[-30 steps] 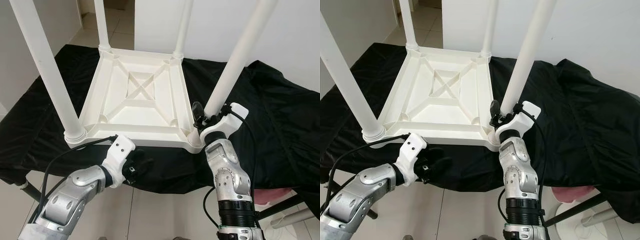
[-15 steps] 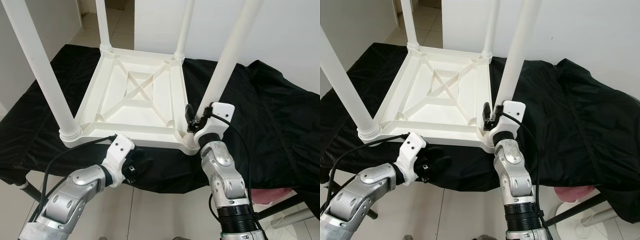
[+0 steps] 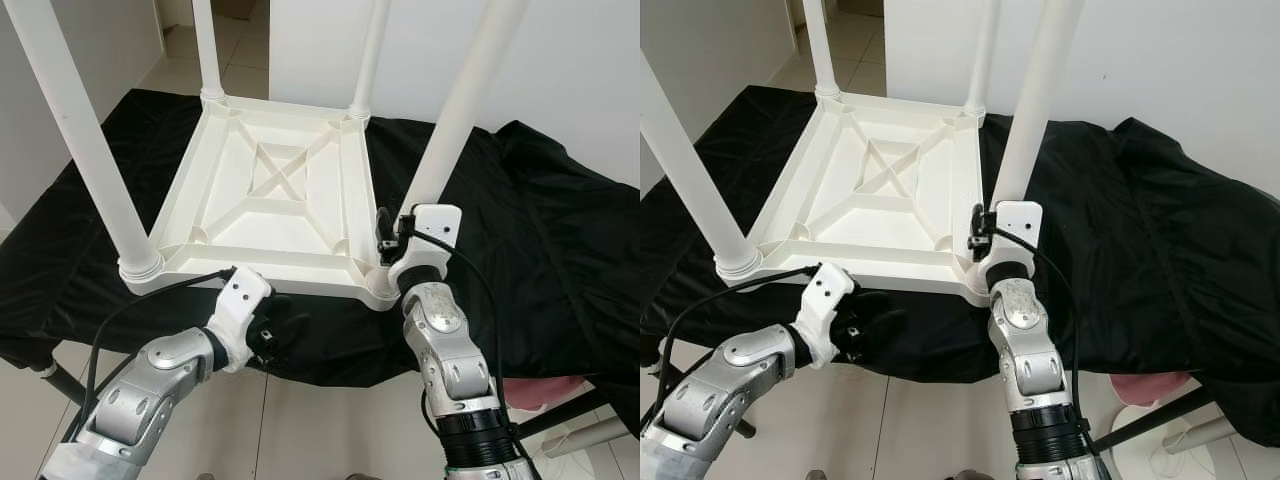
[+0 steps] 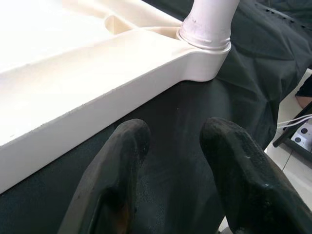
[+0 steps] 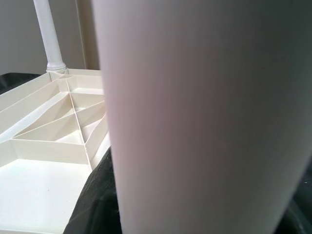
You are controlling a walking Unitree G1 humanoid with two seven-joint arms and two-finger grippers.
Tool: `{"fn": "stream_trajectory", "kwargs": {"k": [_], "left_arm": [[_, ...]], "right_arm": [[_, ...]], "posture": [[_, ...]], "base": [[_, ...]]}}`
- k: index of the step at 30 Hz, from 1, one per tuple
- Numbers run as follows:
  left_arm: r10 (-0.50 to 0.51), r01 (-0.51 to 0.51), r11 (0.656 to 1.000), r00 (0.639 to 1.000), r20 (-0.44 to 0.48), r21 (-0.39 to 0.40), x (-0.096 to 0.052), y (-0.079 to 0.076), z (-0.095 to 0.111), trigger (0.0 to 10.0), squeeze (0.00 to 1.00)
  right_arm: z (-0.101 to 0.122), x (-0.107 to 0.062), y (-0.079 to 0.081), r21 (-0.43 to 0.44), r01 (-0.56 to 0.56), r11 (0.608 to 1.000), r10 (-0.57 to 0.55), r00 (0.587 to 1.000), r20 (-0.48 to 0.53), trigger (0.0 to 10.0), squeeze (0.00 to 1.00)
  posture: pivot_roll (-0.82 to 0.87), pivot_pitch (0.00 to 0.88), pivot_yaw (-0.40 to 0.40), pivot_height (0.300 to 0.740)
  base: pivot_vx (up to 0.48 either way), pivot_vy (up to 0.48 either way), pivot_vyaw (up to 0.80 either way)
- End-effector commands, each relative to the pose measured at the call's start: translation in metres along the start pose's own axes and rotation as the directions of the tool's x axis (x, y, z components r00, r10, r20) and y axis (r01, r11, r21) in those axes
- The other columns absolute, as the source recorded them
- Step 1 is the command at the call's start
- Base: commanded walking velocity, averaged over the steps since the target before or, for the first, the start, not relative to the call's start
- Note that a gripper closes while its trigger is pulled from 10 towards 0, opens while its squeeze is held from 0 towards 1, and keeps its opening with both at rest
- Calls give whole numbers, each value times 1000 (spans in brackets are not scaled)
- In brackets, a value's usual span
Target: Building children table
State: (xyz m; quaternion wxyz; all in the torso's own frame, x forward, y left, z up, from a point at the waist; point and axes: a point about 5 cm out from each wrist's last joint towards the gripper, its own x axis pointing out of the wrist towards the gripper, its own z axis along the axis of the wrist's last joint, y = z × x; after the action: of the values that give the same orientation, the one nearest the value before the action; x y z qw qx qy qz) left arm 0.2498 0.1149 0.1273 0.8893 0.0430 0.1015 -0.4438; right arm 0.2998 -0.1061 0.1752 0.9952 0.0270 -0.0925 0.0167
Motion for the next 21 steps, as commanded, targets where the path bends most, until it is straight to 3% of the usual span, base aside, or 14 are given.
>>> {"fn": "stream_trajectory", "kwargs": {"k": [1, 5, 7, 10, 14, 15, 17, 18, 20, 21], "left_arm": [[-73, 73, 997, 997, -2, 1, 3, -4, -1, 10000, 0], [-57, 57, 998, 998, -9, 1, 3, -2, -3, 10000, 0], [-55, 55, 998, 998, -25, -2, 2, -2, -8, 10000, 0], [-51, 51, 999, 998, -37, -3, 1, -1, -11, 10000, 0], [1, -3, 1000, 998, -71, -23, -5, 11, -20, 10000, 0], [1, -3, 1000, 998, -71, -23, -5, 11, -20, 10000, 0], [24, -25, 1000, 997, -74, -19, -8, 18, -19, 10000, 0], [24, -25, 1000, 997, -74, -19, -8, 18, -19, 10000, 0], [90, -90, 996, 992, -84, -6, -14, 33, -18, 10000, 0], [90, -90, 996, 992, -84, -6, -14, 33, -18, 10000, 0]], "right_arm": [[-5, -1, -2, -20, 15, 1000, -16, 1000, -18, 10000, 0], [-8, -1, -3, 100, 39, 994, -34, 998, -47, 10000, 0], [-10, -1, -5, 250, 66, 966, -47, 996, -81, 10000, 0], [-10, -1, -5, 327, 72, 942, -45, 995, -90, 10000, 0], [-7, -1, -9, 528, 95, 844, -51, 994, -97, 10000, 0], [-7, -1, -9, 528, 95, 844, -51, 994, -97, 10000, 0], [-8, -1, -10, 598, 111, 794, -55, 992, -111, 10000, 0], [-8, -1, -10, 598, 111, 794, -55, 992, -111, 10000, 0], [-9, -3, -9, 697, 105, 710, -32, 993, -117, 10000, 0], [-9, -3, -9, 697, 105, 710, -32, 993, -117, 10000, 0]], "posture": [[31, 3, -84, 740], [32, 1, -81, 740], [33, 0, -77, 740], [33, 0, -76, 740], [33, 0, -73, 740], [33, 0, -73, 740], [34, 1, -70, 740], [34, 1, -70, 740], [36, 0, -65, 740], [36, 0, -65, 740]], "base": [[0, 0, 0], [0, 0, 0], [0, 0, 0], [0, 0, 0], [0, 0, 0], [0, 0, 0], [0, 0, 0], [0, 0, 0], [0, 0, 0], [0, 0, 0]]}}
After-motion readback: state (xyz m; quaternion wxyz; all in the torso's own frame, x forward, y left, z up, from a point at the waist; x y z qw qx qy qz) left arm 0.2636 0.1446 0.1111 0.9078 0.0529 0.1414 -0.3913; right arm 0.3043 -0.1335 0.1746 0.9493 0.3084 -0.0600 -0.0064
